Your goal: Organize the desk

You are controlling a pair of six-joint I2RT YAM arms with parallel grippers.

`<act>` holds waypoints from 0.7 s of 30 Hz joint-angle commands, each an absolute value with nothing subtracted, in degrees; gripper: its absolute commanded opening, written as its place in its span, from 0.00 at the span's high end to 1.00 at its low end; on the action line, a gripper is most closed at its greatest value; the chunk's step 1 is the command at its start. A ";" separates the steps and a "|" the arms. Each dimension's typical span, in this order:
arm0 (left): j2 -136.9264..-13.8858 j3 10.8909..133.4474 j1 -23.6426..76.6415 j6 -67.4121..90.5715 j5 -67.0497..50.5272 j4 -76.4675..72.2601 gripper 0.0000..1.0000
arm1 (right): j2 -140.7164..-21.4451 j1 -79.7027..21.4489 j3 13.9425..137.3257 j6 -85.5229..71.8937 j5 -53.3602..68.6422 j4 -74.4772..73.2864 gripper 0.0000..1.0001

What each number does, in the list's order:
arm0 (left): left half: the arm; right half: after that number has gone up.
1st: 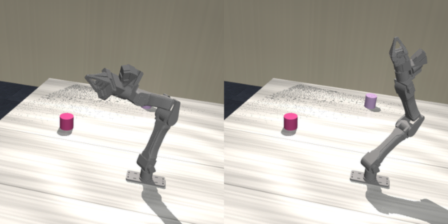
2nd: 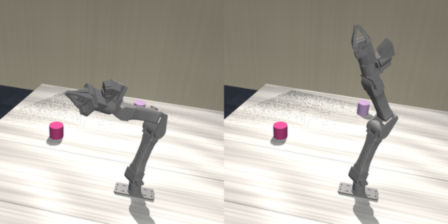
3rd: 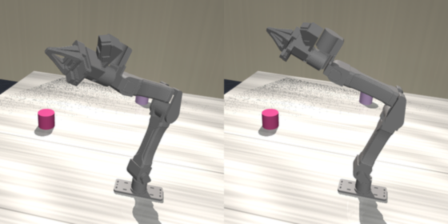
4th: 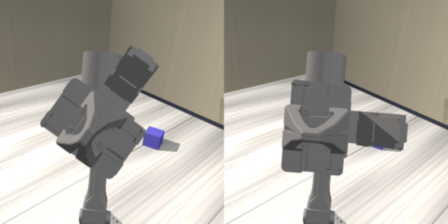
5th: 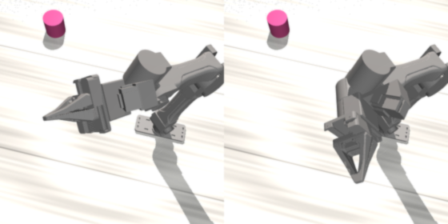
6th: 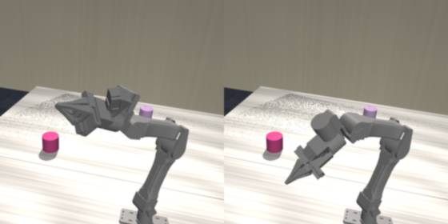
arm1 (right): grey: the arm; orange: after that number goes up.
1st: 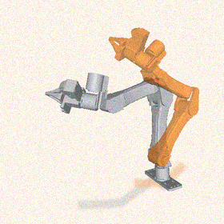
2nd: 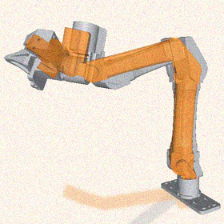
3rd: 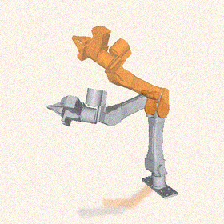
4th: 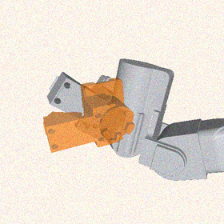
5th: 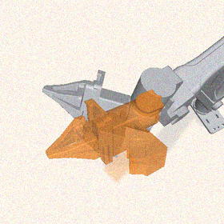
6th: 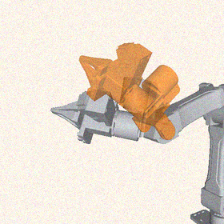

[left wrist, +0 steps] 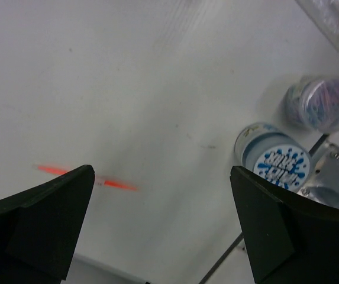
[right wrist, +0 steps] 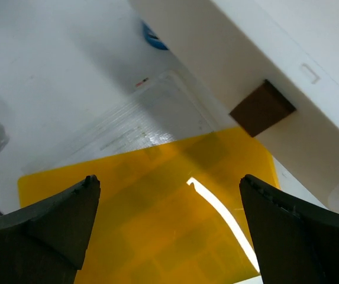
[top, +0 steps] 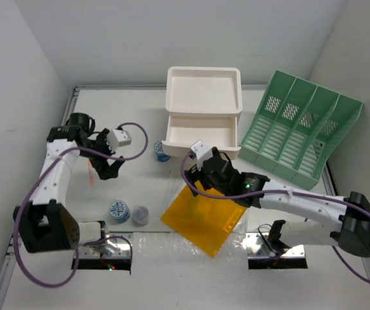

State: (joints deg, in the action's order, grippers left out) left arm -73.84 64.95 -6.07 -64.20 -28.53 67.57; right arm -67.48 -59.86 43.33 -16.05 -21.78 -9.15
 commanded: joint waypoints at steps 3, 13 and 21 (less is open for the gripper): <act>-64.08 60.83 -5.54 -78.30 -20.67 75.67 0.00 | -64.17 -60.12 44.92 -9.15 -14.33 -8.09 0.01; -57.40 46.95 16.13 -76.21 -21.10 75.67 0.00 | -63.37 -60.12 38.68 -8.87 -14.32 -1.58 0.01; -54.32 42.73 21.97 -69.01 -16.62 71.20 0.00 | -62.40 -60.12 36.57 -9.32 -15.47 -0.53 0.01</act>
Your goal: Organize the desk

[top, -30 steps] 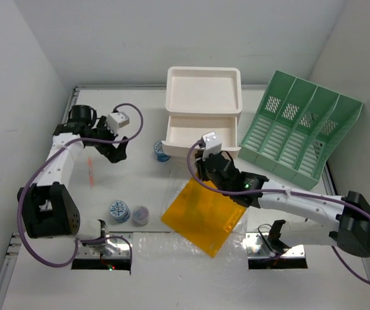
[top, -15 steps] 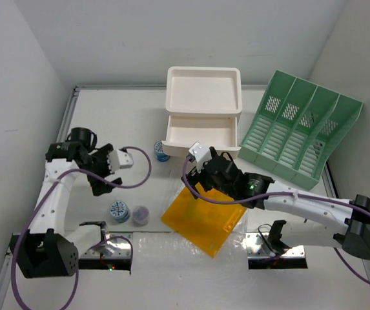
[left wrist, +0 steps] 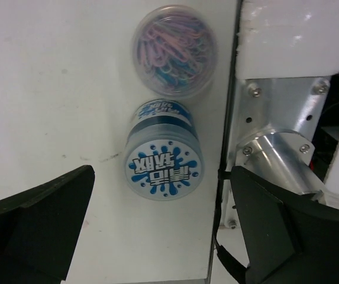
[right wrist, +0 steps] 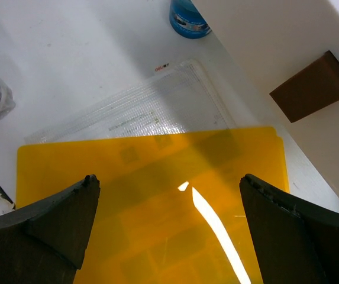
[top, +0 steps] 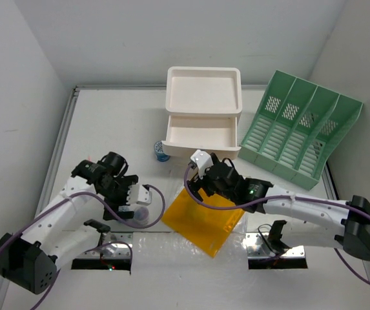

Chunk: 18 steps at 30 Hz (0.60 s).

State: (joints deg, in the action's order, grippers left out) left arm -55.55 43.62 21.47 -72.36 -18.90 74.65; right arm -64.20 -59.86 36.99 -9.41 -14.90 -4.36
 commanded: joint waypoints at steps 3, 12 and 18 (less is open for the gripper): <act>-56.94 41.14 23.54 -65.15 -14.51 66.72 0.00 | -62.23 -60.12 35.95 -9.40 -16.26 -0.35 0.01; -55.46 34.46 23.73 -66.80 -8.18 60.74 0.00 | -63.54 -60.12 36.30 -9.05 -17.23 -0.35 0.01; -55.72 34.19 23.73 -65.48 -8.61 56.70 0.37 | -65.21 -60.12 36.83 -8.97 -16.61 1.93 0.01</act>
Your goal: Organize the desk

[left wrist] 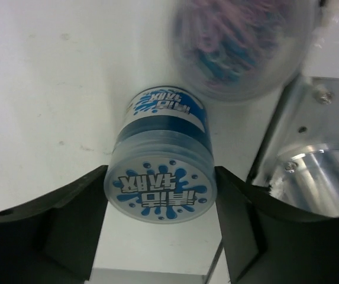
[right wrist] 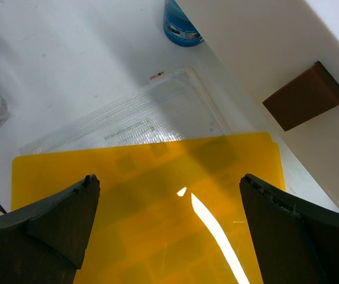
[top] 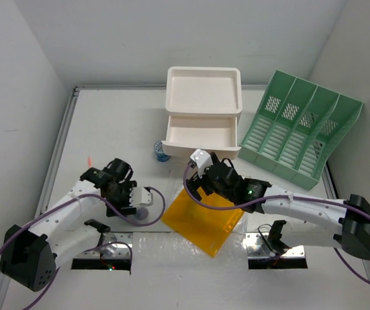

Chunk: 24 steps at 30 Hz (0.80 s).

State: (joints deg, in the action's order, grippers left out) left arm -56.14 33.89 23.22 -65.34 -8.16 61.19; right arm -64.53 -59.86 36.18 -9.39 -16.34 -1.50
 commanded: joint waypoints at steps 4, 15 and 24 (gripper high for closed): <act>-57.57 34.72 23.73 -65.39 -9.84 55.81 0.66 | -64.95 -60.12 37.26 -9.23 -16.52 1.23 0.01; -55.99 46.73 20.66 -60.13 -12.21 57.30 1.00 | -63.46 -60.12 38.31 -7.13 -11.89 0.18 0.01; -56.87 77.41 18.10 -51.88 -30.03 75.49 1.00 | -59.16 -60.12 49.46 6.92 -2.74 -4.66 0.01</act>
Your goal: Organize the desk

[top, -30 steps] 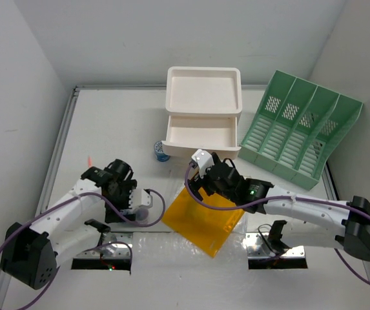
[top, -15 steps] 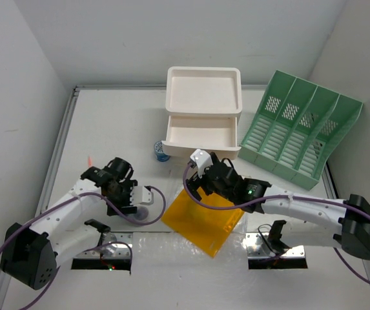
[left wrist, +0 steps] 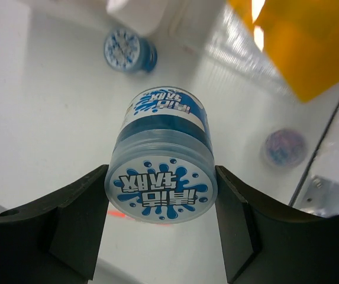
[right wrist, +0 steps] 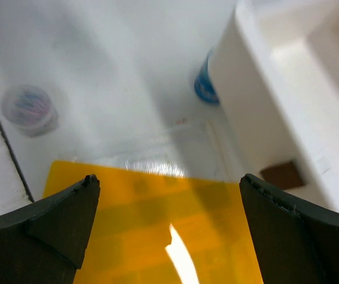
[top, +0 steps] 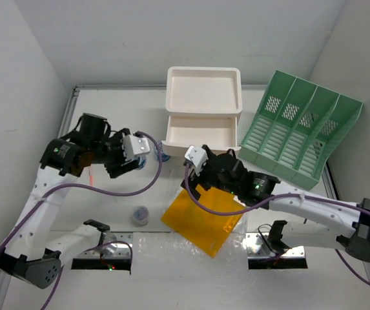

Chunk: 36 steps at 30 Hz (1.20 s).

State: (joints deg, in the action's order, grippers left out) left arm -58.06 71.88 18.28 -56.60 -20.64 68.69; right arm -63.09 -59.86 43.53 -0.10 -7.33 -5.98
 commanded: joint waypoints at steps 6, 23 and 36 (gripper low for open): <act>-57.65 82.53 18.11 -46.42 -42.35 71.30 1.00 | -63.96 -60.12 62.71 14.92 6.67 -7.20 0.01; -60.03 85.70 18.19 -47.02 -53.96 69.17 1.00 | -78.83 -60.21 75.50 25.58 17.75 -14.51 0.09; -60.38 81.65 18.19 -44.38 -53.88 63.11 1.00 | -82.71 -60.21 77.44 22.59 14.95 -11.61 0.52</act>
